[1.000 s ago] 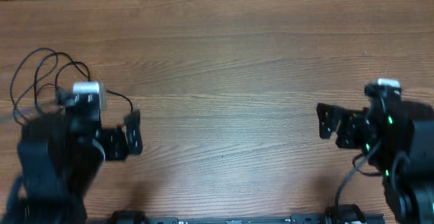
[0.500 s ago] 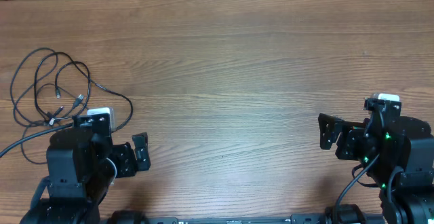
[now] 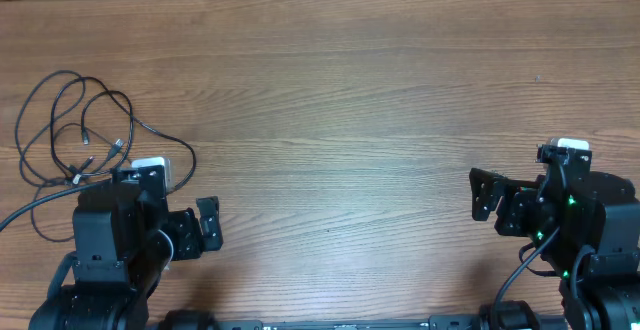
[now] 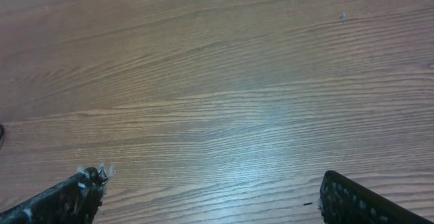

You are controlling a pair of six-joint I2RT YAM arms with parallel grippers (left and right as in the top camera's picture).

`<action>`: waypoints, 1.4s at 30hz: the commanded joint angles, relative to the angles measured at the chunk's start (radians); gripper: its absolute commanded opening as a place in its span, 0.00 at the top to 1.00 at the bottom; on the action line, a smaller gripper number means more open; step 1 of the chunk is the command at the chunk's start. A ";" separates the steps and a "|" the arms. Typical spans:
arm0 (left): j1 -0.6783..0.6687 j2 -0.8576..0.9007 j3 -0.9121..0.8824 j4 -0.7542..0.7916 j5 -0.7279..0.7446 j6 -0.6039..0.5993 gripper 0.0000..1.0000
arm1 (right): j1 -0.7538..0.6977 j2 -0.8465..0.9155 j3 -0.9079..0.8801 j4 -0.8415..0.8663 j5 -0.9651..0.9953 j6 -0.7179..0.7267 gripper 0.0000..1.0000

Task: Untangle cables

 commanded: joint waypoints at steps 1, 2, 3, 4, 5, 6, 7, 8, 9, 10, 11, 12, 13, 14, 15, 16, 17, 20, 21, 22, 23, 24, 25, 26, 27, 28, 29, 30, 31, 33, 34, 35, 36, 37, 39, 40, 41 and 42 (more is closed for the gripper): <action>0.004 0.002 -0.006 0.000 0.003 -0.014 0.00 | -0.002 -0.007 -0.007 0.006 0.047 -0.008 0.00; 0.004 0.002 -0.006 0.000 0.003 -0.014 0.00 | -0.002 -0.007 -0.007 0.005 0.049 -0.008 0.00; 0.005 0.002 -0.006 0.001 0.003 -0.014 0.00 | -0.002 -0.007 -0.007 0.005 0.046 -0.008 0.00; 0.005 0.002 -0.006 0.000 0.003 -0.014 0.00 | -0.002 -0.007 -0.007 0.007 0.046 -0.008 0.00; 0.004 0.002 -0.006 0.001 0.003 -0.014 0.00 | -0.002 -0.007 -0.007 0.014 0.046 -0.008 0.00; 0.004 0.002 -0.006 0.000 0.003 -0.014 0.00 | -0.002 -0.007 -0.007 0.026 0.046 -0.008 0.00; 0.004 0.002 -0.006 0.000 0.003 -0.014 0.00 | -0.002 -0.006 -0.007 0.042 0.046 -0.008 0.00; 0.004 0.002 -0.006 0.000 0.003 -0.014 0.00 | -0.002 -0.005 -0.007 0.056 0.047 -0.008 0.00; 0.004 0.002 -0.006 0.000 0.003 -0.014 0.01 | -0.002 -0.008 -0.012 0.077 0.047 -0.009 0.00; 0.004 0.002 -0.006 0.001 0.003 -0.014 0.00 | -0.002 -0.014 -0.018 0.098 0.047 -0.013 0.00; 0.004 0.002 -0.006 0.001 0.003 -0.014 0.00 | -0.002 -0.016 -0.024 0.119 0.050 -0.012 0.00; 0.005 0.002 -0.006 0.000 0.003 -0.014 0.00 | -0.001 -0.016 -0.029 0.132 0.055 -0.013 0.00; 0.005 0.002 -0.006 0.000 0.003 -0.014 0.00 | -0.001 -0.017 -0.035 0.148 0.060 -0.013 0.00; 0.004 0.002 -0.006 0.001 0.003 -0.014 0.00 | -0.001 -0.023 -0.046 0.173 0.067 -0.016 0.00; 0.004 0.002 -0.006 0.000 0.003 -0.014 0.00 | -0.001 -0.030 -0.059 0.200 0.068 -0.030 0.00; 0.004 0.002 -0.006 0.000 0.003 -0.014 0.00 | -0.001 -0.041 -0.076 0.230 0.068 -0.039 0.00; 0.004 0.002 -0.006 0.000 0.003 -0.014 0.00 | -0.001 -0.058 -0.101 0.269 0.068 -0.038 0.00; 0.004 0.002 -0.006 0.000 0.003 -0.014 0.00 | -0.001 -0.117 -0.185 0.389 0.068 -0.037 0.00; 0.004 0.002 -0.006 0.000 0.003 -0.014 0.00 | -0.001 -0.140 -0.214 0.431 0.067 -0.037 0.00; 0.004 0.002 -0.006 0.000 0.003 -0.014 0.00 | 0.000 -0.163 -0.244 0.475 0.064 -0.037 0.00; 0.005 0.002 -0.006 0.001 0.003 -0.014 0.00 | 0.002 -0.187 -0.274 0.519 0.064 -0.037 0.00; 0.005 0.002 -0.006 0.000 0.003 -0.014 0.00 | 0.007 -0.217 -0.308 0.570 0.064 -0.037 0.00; 0.005 0.002 -0.006 0.000 0.003 -0.014 0.00 | 0.013 -0.243 -0.339 0.613 0.065 -0.037 0.00; 0.004 0.002 -0.006 0.000 0.003 -0.014 0.00 | 0.019 -0.270 -0.369 0.655 0.065 -0.037 0.00; 0.004 0.002 -0.006 0.001 0.003 -0.014 0.00 | 0.025 -0.302 -0.405 0.702 0.065 -0.037 0.00; 0.004 0.002 -0.006 0.000 0.003 -0.014 0.00 | 0.031 -0.330 -0.438 0.743 0.065 -0.037 0.00; 0.004 0.002 -0.006 0.001 0.003 -0.014 0.00 | 0.036 -0.357 -0.470 0.782 0.065 -0.037 0.00; 0.005 0.002 -0.006 0.000 0.003 -0.014 0.00 | 0.040 -0.389 -0.508 0.826 0.064 -0.037 0.00; 0.004 0.002 -0.006 0.001 0.003 -0.014 0.01 | 0.043 -0.415 -0.540 0.861 0.064 -0.037 0.00; 0.005 0.002 -0.006 0.000 0.003 -0.014 0.00 | 0.045 -0.470 -0.608 0.929 0.064 -0.037 0.00; 0.004 0.002 -0.006 0.000 0.003 -0.014 0.00 | 0.045 -0.495 -0.639 0.958 0.064 -0.037 0.00; 0.005 0.002 -0.006 0.001 0.003 -0.014 0.01 | 0.045 -0.520 -0.669 0.984 0.064 -0.037 0.00; 0.005 0.002 -0.006 0.000 0.003 -0.014 0.00 | 0.045 -0.551 -0.704 1.015 0.064 -0.037 0.00; 0.005 0.002 -0.006 0.000 0.003 -0.014 0.00 | 0.045 -0.576 -0.732 1.038 0.064 -0.037 0.00; 0.004 0.002 -0.006 0.000 0.003 -0.014 0.00 | 0.045 -0.629 -0.787 1.088 0.064 -0.036 0.00; 0.004 0.002 -0.006 0.000 0.003 -0.014 0.00 | 0.045 -0.651 -0.810 1.107 0.064 -0.036 0.00; 0.005 0.002 -0.006 0.001 0.003 -0.014 0.01 | 0.045 -0.676 -0.836 1.130 0.064 -0.037 0.00; 0.005 0.002 -0.006 0.000 0.003 -0.014 0.00 | 0.045 -0.695 -0.856 1.149 0.064 -0.036 0.00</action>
